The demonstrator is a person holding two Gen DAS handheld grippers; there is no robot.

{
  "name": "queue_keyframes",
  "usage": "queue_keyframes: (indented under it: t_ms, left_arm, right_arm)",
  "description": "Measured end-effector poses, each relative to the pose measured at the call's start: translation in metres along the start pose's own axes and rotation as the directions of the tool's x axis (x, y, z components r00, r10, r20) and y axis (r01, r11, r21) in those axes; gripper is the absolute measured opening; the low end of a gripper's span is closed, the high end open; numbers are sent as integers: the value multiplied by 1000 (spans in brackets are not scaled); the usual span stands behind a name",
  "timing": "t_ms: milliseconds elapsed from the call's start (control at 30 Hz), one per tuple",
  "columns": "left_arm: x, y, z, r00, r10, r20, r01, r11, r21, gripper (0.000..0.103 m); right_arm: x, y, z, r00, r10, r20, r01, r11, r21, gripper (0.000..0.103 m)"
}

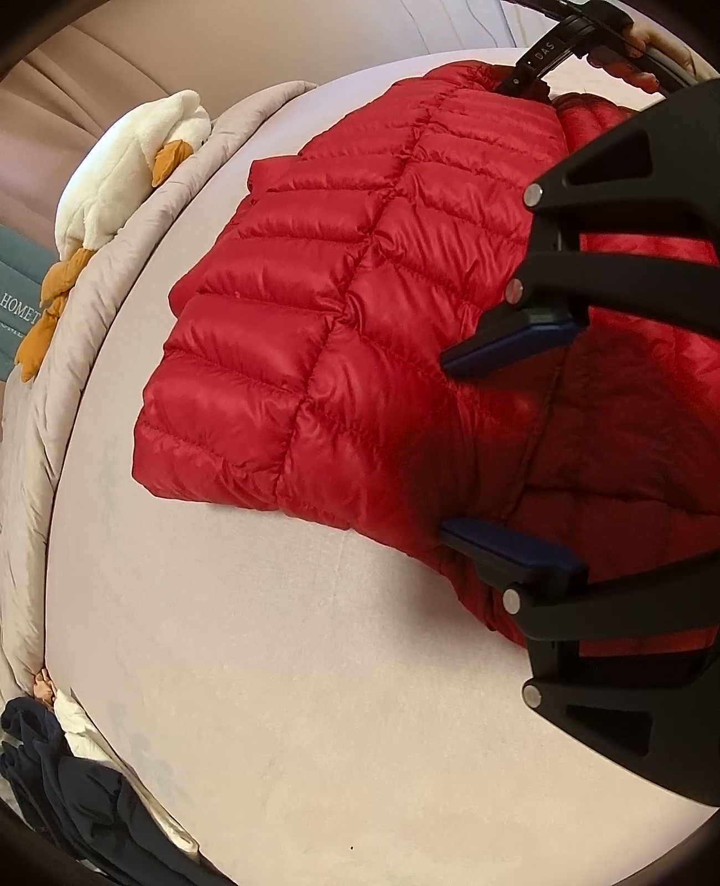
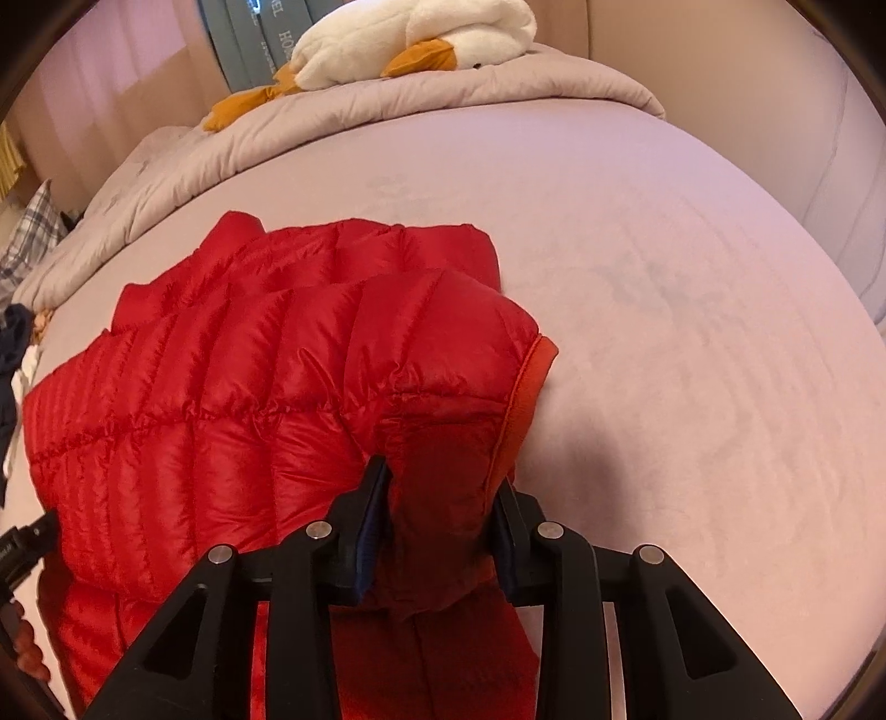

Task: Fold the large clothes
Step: 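Lay the held jacket side across the body and open the right tool, then move both open tools to the hem of the folded red jacket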

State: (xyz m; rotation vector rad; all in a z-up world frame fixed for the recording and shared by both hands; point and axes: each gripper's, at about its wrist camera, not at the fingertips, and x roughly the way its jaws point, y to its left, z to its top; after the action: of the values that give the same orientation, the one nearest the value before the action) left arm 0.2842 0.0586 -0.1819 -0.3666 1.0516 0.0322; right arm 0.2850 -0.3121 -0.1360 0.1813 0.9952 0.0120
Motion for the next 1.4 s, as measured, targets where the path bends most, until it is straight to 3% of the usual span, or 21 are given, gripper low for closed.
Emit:
queue_keyframes:
  t_ms: [333, 500, 667, 800, 933, 1100, 1167, 1400]
  left_arm:
    - [1, 4, 0, 1000, -17, -7, 17, 1000, -14, 57]
    - [-4, -4, 0, 1000, 9, -5, -9, 1000, 29, 61]
    - [-22, -11, -8, 1000, -10, -6, 10, 998, 61, 81]
    - [-55, -14, -17, 998, -30, 51, 26, 996, 83, 90]
    - [-91, -13, -26, 990, -74, 116, 65, 994, 86, 97]
    - [-139, -9, -44, 974, -127, 190, 109, 989, 99, 103]
    - [-155, -8, -51, 968, -139, 209, 120, 988, 103, 103]
    - [-193, 6, -85, 948, -196, 252, 169, 978, 126, 103]
  right_arm:
    - [12, -1, 0, 1000, -5, -7, 5, 1000, 14, 39]
    - [11, -6, 2, 1000, -10, -25, 11, 999, 43, 46]
    - [-4, -9, 2, 999, -47, 4, 47, 998, 38, 65]
    - [-22, -15, 3, 998, -58, 4, 57, 997, 53, 68]
    - [-56, -15, -2, 995, -66, 80, 62, 997, 46, 83]
    - [-103, -12, -9, 986, -42, 163, 37, 999, 34, 84]
    - [-122, -9, -15, 978, -32, 204, 28, 999, 20, 91]
    - [-178, 2, -44, 941, 8, 338, 5, 999, -36, 96]
